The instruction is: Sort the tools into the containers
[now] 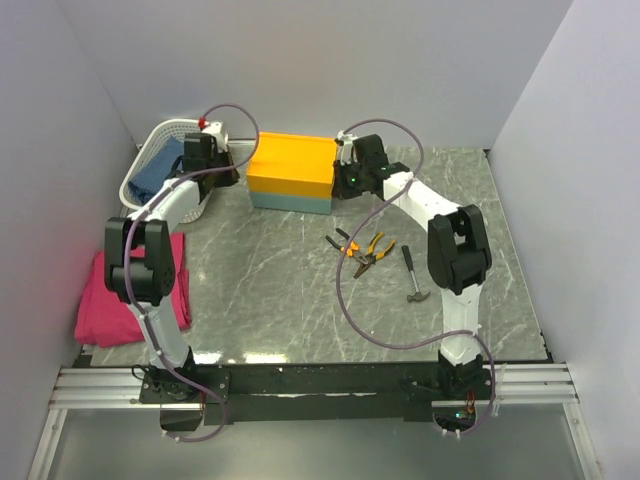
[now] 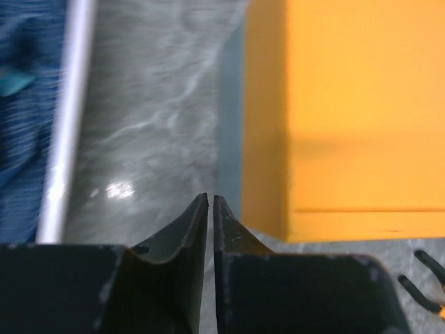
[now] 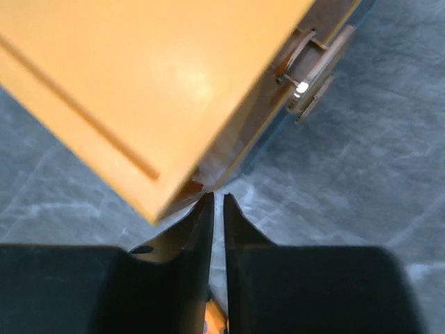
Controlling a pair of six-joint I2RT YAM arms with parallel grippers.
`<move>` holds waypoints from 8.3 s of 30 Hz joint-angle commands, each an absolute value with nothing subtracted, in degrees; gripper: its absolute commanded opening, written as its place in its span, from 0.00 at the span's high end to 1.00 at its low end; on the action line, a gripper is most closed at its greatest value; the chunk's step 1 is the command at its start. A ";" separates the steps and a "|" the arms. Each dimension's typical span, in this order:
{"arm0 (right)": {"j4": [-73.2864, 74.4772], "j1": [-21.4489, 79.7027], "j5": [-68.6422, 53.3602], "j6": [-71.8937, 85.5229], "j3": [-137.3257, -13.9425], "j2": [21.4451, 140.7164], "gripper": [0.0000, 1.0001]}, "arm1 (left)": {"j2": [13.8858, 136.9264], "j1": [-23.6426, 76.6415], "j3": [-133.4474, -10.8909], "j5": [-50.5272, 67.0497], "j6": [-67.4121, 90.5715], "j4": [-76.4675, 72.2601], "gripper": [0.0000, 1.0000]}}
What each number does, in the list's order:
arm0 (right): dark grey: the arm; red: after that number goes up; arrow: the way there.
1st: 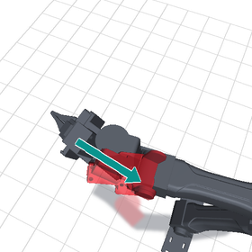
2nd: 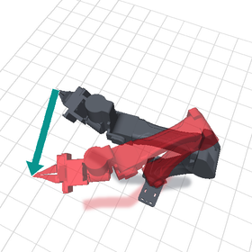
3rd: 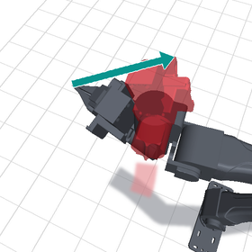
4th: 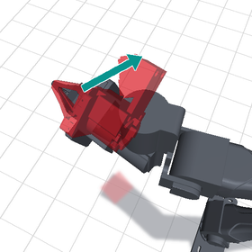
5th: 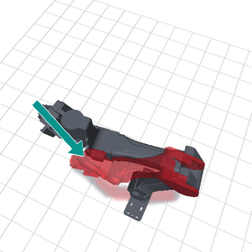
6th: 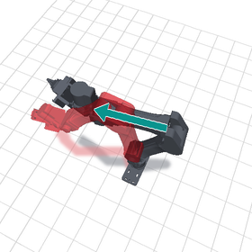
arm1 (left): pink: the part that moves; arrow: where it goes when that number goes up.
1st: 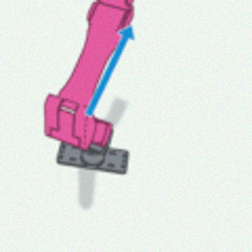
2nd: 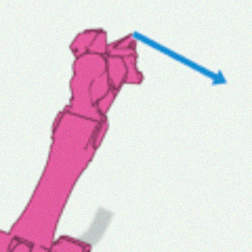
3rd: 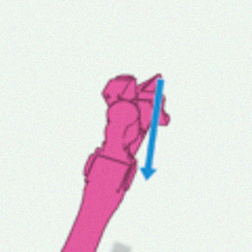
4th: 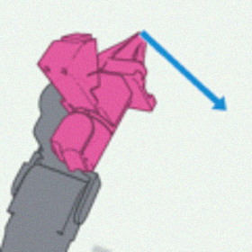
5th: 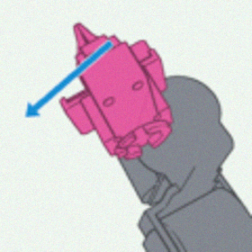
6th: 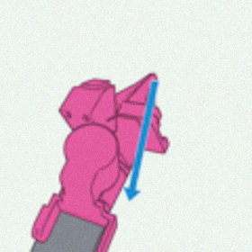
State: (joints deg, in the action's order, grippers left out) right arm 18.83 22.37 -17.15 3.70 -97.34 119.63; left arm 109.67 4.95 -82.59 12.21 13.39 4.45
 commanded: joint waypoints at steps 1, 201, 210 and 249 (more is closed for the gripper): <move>15.82 19.35 -20.29 8.34 -95.19 113.29 0.65 | 101.17 3.52 -82.71 -2.98 15.12 10.46 0.84; 27.86 13.27 -8.17 -7.47 -89.04 109.16 1.00 | 70.31 -5.54 -64.07 25.40 19.78 -0.96 0.25; 25.66 13.18 -7.73 -10.28 -88.51 106.97 0.38 | 72.86 -5.54 -65.04 26.45 21.80 -2.90 0.25; 46.49 20.30 -16.00 -85.96 -74.00 110.21 0.63 | 77.08 -3.60 -66.18 26.63 17.67 -1.93 0.25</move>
State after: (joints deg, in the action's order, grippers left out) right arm 46.92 18.57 -18.41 -83.13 -74.52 109.65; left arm 76.99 -3.88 -63.99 26.09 18.85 -1.02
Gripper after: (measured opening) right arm 0.474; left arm 0.746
